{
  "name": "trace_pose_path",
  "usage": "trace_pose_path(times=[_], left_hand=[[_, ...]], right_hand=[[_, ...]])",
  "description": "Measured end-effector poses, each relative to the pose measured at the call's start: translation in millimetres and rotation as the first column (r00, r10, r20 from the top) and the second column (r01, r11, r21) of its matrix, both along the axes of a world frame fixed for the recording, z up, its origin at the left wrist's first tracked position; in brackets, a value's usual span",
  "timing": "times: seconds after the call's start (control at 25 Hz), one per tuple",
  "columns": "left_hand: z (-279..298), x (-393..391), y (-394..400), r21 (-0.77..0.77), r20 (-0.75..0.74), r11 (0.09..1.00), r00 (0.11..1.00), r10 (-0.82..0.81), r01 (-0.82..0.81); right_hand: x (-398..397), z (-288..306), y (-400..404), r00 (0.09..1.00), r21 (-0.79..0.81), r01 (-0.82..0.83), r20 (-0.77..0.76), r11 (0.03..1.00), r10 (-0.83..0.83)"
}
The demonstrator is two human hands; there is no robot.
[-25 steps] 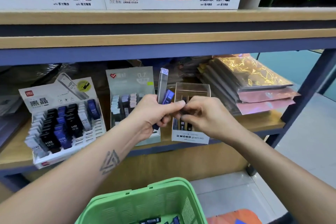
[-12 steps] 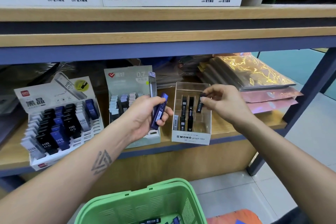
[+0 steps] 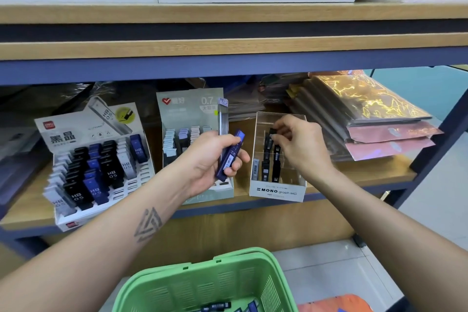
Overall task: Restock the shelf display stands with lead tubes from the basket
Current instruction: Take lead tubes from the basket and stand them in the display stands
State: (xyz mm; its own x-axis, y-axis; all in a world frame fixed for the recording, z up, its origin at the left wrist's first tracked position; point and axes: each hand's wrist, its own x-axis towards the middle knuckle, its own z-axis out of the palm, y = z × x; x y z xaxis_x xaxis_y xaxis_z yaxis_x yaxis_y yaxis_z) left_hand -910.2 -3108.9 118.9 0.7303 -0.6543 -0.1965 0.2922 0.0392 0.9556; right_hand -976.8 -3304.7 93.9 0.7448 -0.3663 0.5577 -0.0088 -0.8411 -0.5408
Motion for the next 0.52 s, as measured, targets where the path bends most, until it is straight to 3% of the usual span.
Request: trace_pose_path(times=[0.2,0.4,0.52], left_hand=[[1.6,-0.7,2.9,0.011,0.005,1.000,1.000,-0.011,0.011],[3.6,-3.2,3.8,0.026,0.008,1.000,1.000,-0.010,0.010],[4.6,-5.7,4.4,0.023,-0.010,1.000,1.000,-0.015,0.015]], right_hand=[[4.0,-9.3,1.0,0.998,-0.083,0.039,-0.042,0.996,-0.043],[7.2,-15.6,2.7,0.992,-0.284,0.029,-0.107,0.958,-0.061],[4.7,-11.9,4.8,0.992,-0.290,0.070,-0.082,0.955,-0.097]])
